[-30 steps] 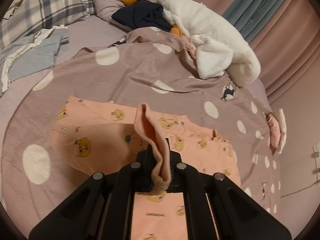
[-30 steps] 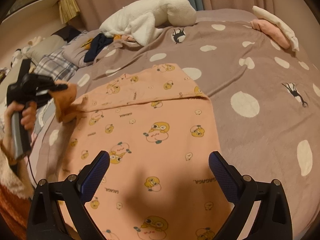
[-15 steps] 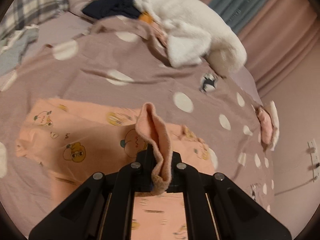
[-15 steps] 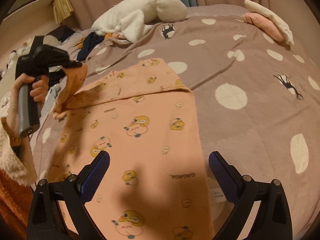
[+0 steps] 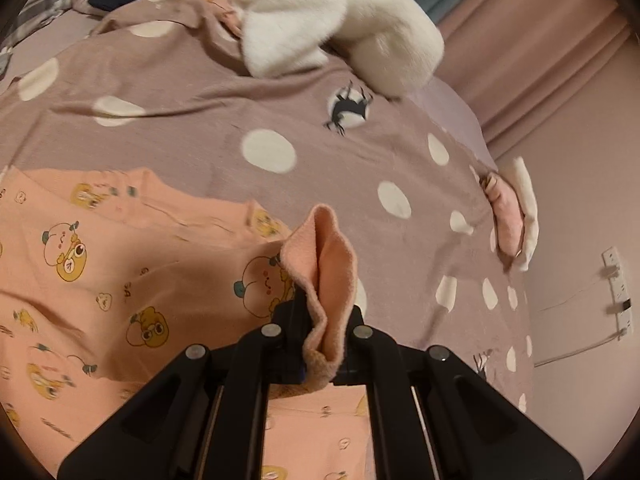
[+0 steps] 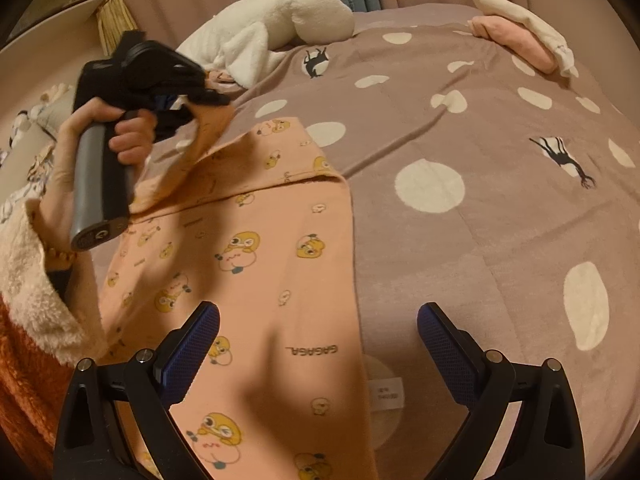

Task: Fold small clothes
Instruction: 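Carry the held sleeve across the shirt body toward the folded sleeve with the left tool, then lay the sleeve on the shirt, open the left tool and lift away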

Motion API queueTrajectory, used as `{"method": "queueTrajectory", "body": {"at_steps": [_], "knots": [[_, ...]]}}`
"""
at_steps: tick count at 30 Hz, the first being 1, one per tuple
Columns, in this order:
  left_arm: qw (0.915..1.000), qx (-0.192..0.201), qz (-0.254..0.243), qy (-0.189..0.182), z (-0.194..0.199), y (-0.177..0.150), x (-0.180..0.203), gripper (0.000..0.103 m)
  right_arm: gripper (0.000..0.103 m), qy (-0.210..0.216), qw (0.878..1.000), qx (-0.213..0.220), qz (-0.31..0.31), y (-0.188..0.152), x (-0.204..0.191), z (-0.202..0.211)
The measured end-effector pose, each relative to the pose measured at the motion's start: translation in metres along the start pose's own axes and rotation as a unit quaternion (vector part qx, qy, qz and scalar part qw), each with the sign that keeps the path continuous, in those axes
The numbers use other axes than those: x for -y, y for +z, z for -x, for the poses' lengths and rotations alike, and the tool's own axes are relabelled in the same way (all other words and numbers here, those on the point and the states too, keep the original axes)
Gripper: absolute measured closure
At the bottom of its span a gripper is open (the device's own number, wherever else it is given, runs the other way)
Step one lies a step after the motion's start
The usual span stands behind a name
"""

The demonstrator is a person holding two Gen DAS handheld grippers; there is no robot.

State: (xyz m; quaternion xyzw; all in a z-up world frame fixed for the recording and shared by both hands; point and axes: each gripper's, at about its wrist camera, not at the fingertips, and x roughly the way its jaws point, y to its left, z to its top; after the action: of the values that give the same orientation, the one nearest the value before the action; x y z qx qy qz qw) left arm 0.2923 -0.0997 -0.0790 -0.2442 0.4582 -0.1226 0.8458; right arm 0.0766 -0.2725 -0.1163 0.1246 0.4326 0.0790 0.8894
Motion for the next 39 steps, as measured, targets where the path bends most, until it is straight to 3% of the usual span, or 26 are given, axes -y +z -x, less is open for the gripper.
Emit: {"method": "queueTrajectory", "body": {"at_steps": [10,14,16,18,20,23,28,32,34,39], "knots": [[0.9982,-0.05,-0.021,-0.025,-0.046,-0.03,0.036,0.098,0.003,-0.002,1.0,-0.003,-0.03,-0.003,0.024,-0.001],[0.9957,-0.089,-0.006,-0.024,-0.067,-0.042,0.035,0.097,0.003,-0.001,1.0,-0.003,-0.029,-0.004,0.028,0.0],[0.9941,-0.105,0.002,-0.025,-0.071,-0.046,0.033,0.088,0.003,-0.003,1.0,-0.003,-0.028,-0.005,0.029,0.0],[0.9909,-0.124,0.012,-0.05,-0.074,-0.049,0.033,0.061,0.003,-0.003,0.999,-0.006,-0.033,-0.006,0.031,-0.001],[0.9855,-0.138,0.033,-0.094,-0.072,-0.05,0.034,0.04,0.003,-0.002,0.999,-0.01,-0.035,-0.007,0.032,-0.001],[0.9768,-0.153,0.034,-0.145,-0.066,-0.051,0.044,0.036,0.003,-0.007,0.999,-0.011,-0.034,-0.009,0.032,0.0],[0.9782,-0.155,-0.001,-0.139,-0.054,-0.054,0.058,0.033,0.003,-0.006,0.999,-0.007,-0.037,-0.009,0.033,0.004],[0.9721,-0.169,0.003,-0.163,-0.043,-0.057,0.056,0.01,0.003,-0.008,0.999,-0.011,-0.037,-0.01,0.032,0.003],[0.9745,-0.165,-0.01,-0.151,-0.037,-0.057,0.056,0.001,0.003,-0.01,0.999,-0.015,-0.038,-0.011,0.031,0.002],[0.9849,-0.125,-0.049,-0.109,-0.009,-0.056,0.05,0.001,0.003,-0.006,0.999,-0.013,-0.036,-0.011,0.026,0.006]]}}
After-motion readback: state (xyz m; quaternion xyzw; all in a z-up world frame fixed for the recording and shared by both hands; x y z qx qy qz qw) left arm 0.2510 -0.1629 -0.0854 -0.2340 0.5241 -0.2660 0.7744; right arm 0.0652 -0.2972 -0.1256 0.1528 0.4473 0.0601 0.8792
